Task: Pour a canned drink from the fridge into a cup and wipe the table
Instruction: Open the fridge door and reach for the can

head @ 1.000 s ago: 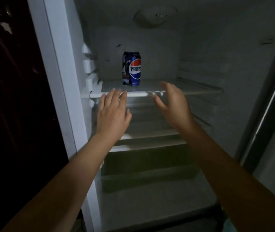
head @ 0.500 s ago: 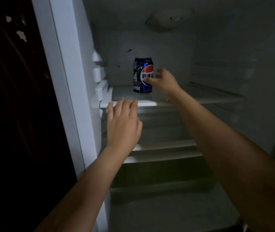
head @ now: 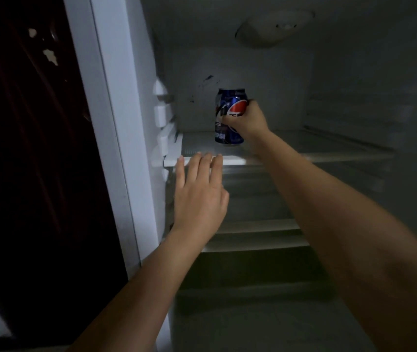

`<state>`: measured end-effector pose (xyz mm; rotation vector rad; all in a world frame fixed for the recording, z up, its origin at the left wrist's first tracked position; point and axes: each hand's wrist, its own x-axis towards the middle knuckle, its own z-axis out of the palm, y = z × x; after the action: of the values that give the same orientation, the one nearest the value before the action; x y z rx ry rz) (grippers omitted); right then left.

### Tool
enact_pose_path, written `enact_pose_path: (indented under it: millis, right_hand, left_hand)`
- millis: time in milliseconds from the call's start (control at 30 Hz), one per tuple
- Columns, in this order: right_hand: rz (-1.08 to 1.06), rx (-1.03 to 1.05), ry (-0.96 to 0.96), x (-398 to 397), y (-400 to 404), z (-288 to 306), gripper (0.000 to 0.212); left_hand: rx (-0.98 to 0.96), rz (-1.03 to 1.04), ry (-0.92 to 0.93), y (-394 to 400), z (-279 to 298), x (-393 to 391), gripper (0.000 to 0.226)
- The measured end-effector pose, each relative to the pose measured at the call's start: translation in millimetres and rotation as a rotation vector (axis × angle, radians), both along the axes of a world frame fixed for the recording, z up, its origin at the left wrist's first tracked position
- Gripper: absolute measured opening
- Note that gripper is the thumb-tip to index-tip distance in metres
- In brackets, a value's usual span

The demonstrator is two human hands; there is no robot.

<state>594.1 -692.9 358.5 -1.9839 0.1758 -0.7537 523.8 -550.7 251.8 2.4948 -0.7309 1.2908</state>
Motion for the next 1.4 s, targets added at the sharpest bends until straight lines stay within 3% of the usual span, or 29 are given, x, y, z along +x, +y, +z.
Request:
enact_pose_path:
  millis: [300,667,1033,1133,1233,1333,1400]
  right_hand:
    - [0.001,-0.001,-0.060,-28,-5,4,0.070]
    - [-0.080,0.000,-0.186,-116,-10,26,0.069]
    - [-0.178,0.013,-0.167,-194,2,-33,0.067]
    - [-0.167,0.061,-0.168,-213,13,-59,0.065]
    - [-0.154,0.128,-0.138,-230,22,-88,0.064]
    - [-0.182,0.159,-0.098,-246,28,-119,0.058]
    - [-0.204,0.162,-0.090,-257,33,-137,0.056]
  left_hand:
    - [0.010,-0.001,0.030,1,0,-1,0.052]
    - [0.021,-0.041,0.103,2,4,-5,0.053]
    - [-0.179,-0.316,0.256,5,-11,-43,0.050]
    - [-0.346,-0.483,0.521,8,-30,-69,0.048]
    - [-0.607,-0.685,1.018,9,-52,-88,0.037]
    - [-0.901,-0.688,1.345,11,-74,-99,0.024]
    - [-1.038,-0.699,1.506,15,-83,-111,0.028]
